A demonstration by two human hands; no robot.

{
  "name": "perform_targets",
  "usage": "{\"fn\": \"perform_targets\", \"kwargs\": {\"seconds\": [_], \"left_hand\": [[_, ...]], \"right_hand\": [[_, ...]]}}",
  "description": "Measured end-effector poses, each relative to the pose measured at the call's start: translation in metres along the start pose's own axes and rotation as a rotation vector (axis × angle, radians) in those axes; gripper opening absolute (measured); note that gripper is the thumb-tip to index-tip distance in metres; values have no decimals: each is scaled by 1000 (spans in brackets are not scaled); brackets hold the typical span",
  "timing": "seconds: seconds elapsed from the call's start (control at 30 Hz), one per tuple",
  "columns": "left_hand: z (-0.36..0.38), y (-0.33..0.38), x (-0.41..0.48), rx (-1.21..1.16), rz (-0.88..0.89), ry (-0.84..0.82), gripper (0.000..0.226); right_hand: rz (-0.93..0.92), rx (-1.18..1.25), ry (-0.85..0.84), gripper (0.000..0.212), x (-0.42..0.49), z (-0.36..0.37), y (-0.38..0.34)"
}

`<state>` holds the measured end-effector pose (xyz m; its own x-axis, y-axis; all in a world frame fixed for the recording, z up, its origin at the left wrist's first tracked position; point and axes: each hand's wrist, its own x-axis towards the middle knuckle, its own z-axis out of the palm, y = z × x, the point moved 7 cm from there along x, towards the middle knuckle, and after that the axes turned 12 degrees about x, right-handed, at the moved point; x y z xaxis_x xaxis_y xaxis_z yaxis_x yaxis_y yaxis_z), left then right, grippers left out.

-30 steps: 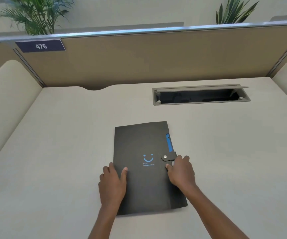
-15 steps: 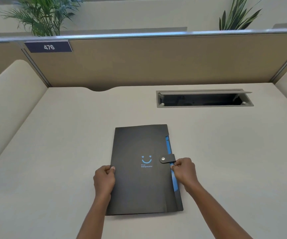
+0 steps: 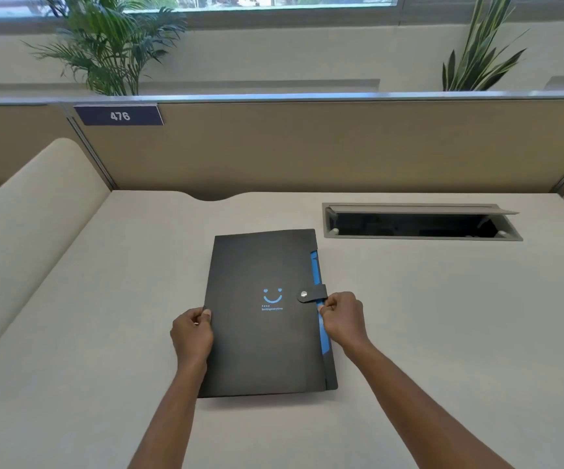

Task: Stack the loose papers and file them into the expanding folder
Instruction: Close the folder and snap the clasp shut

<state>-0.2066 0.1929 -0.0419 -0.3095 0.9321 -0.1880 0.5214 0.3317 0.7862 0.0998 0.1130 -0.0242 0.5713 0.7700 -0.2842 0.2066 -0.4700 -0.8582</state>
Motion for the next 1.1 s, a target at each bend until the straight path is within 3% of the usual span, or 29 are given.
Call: {"fn": "perform_targets", "kwargs": {"seconds": [0.83, 1.1], "left_hand": [[34, 33, 119, 201, 93, 90, 17], [42, 38, 128, 271, 139, 76, 18]], "right_hand": [[-66, -93, 90, 14, 94, 66, -29], [-106, -96, 96, 30, 102, 64, -32]]}}
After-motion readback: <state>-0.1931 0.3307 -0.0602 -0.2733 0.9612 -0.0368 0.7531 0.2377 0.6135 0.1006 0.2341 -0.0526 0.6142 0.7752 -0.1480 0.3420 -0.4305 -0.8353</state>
